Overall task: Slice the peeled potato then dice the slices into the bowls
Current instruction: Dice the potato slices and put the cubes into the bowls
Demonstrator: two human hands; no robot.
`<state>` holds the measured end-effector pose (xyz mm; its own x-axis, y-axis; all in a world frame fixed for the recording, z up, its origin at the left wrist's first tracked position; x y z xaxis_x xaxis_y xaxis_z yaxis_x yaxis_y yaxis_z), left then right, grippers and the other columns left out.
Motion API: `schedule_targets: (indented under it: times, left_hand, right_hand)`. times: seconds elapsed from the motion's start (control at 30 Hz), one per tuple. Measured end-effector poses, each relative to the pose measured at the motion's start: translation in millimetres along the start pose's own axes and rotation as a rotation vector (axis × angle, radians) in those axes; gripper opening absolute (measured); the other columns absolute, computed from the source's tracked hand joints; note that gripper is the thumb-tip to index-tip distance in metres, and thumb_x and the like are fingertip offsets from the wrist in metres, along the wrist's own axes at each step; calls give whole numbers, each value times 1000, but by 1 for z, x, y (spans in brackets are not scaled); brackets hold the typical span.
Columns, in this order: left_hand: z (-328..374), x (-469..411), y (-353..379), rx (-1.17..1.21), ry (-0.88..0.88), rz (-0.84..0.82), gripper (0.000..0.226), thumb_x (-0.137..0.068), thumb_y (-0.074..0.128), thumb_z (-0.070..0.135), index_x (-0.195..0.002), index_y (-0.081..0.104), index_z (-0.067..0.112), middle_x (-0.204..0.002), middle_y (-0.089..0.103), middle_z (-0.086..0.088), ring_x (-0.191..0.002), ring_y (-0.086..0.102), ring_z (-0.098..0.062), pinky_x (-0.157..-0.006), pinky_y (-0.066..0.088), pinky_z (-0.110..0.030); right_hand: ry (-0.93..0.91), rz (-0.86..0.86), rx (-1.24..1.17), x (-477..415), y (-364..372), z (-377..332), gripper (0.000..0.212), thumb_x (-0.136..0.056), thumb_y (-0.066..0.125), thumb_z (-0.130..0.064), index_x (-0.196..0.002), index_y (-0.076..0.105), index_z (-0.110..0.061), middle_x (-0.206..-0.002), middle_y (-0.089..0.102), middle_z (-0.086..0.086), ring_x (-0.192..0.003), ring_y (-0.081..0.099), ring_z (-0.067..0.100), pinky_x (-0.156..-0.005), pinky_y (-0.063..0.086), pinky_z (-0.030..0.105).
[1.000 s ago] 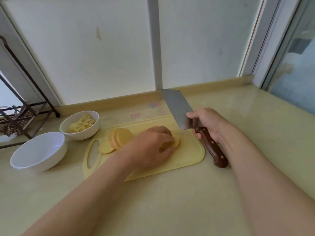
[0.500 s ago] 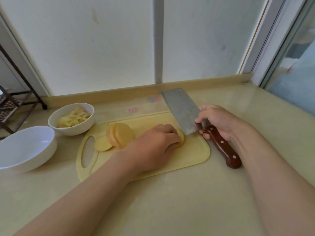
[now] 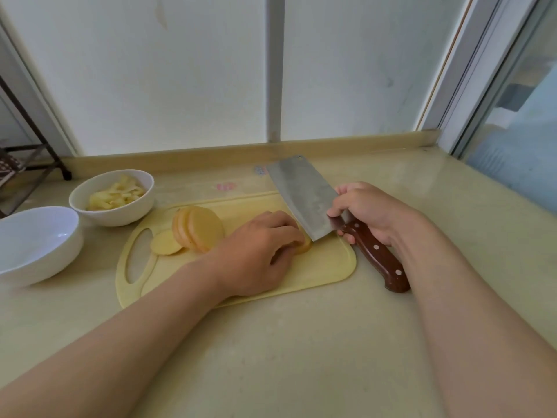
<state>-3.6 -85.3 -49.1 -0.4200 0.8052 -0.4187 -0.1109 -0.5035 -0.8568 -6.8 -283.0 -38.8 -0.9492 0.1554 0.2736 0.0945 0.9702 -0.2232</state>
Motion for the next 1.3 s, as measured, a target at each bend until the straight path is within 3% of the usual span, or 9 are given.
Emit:
schedule_targets:
  times: [0.27, 0.37, 0.5, 0.67, 0.83, 1.03, 1.13, 1.2, 1.3]
  left_hand:
    - [-3, 1, 0, 16, -20, 14, 19, -87, 58, 16, -100, 70, 12, -102, 63, -4, -90, 59, -24, -79, 50, -37]
    - [-5, 1, 1, 5, -23, 11, 16, -87, 58, 16, -98, 69, 13, -100, 61, -3, -89, 57, -24, -79, 49, -37]
    - [-3, -1, 1, -17, 4, 8, 15, -87, 58, 15, -97, 68, 11, -99, 59, -4, -88, 55, -23, -78, 47, -34]
    - [1, -3, 1, -88, 12, -72, 34, -93, 40, 30, -106, 64, 11, -98, 53, -7, -86, 49, -25, -79, 45, -37]
    - [3, -6, 0, -141, 9, -109, 38, -93, 35, 34, -110, 61, 13, -99, 49, -5, -87, 47, -24, -80, 45, -37]
    - [-1, -5, 0, -124, -5, -91, 28, -93, 43, 28, -108, 61, 13, -98, 48, -4, -84, 47, -23, -78, 46, -38]
    - [0, -4, 0, -119, -7, -88, 30, -93, 41, 29, -106, 62, 12, -96, 49, -5, -83, 48, -24, -78, 46, -40]
    - [0, -4, 0, -113, -10, -86, 34, -93, 38, 31, -106, 62, 11, -96, 50, -5, -81, 48, -24, -77, 46, -40]
    - [-1, -4, 2, -112, -10, -89, 43, -90, 31, 36, -105, 63, 11, -95, 50, -5, -80, 48, -25, -76, 46, -40]
  right_hand:
    - [31, -28, 167, 19, -4, -23, 20, -94, 53, 12, -106, 57, -3, -71, 61, 13, -43, 53, 18, -40, 45, 27]
    - [17, -14, 423, 31, 4, -41, 19, -93, 50, 12, -100, 57, -5, -60, 61, 8, -37, 51, 15, -40, 43, 22]
    - [-6, -7, 819, 49, 20, -64, 26, -90, 48, 1, -110, 56, -12, -81, 66, 18, -54, 59, 26, -48, 49, 29]
    - [-35, -20, 1127, 72, 41, -74, 21, -96, 43, -9, -114, 47, -19, -98, 59, 9, -72, 61, 24, -58, 47, 32]
    - [-56, -33, 1226, 84, 46, -71, 20, -103, 38, -12, -121, 37, -20, -77, 68, 14, -49, 62, 24, -50, 54, 33]
    - [-63, -25, 1268, 91, 46, -69, 13, -105, 37, -14, -117, 35, -17, -80, 62, 17, -56, 66, 28, -50, 56, 36]
    - [-69, -30, 1287, 94, 45, -68, 33, -104, 35, -13, -136, 31, -21, -81, 64, 18, -62, 70, 33, -54, 60, 41]
    - [-75, -45, 1301, 96, 46, -68, 59, -104, 33, -13, -155, 15, -38, -76, 63, 16, -56, 65, 30, -59, 62, 46]
    - [-54, -69, 1316, 99, 47, -66, 78, -103, 30, -14, -157, -9, -56, -71, 63, 14, -53, 59, 28, -64, 64, 47]
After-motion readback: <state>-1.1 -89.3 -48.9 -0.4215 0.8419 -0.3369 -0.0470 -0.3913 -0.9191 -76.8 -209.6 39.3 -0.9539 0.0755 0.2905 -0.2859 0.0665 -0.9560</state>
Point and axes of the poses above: each hand's wrist, its own x-axis away from the middle knuckle, its own y-axis out of the palm, z = x × y, the point moved 4 cm from there along -x, towards the middle knuckle
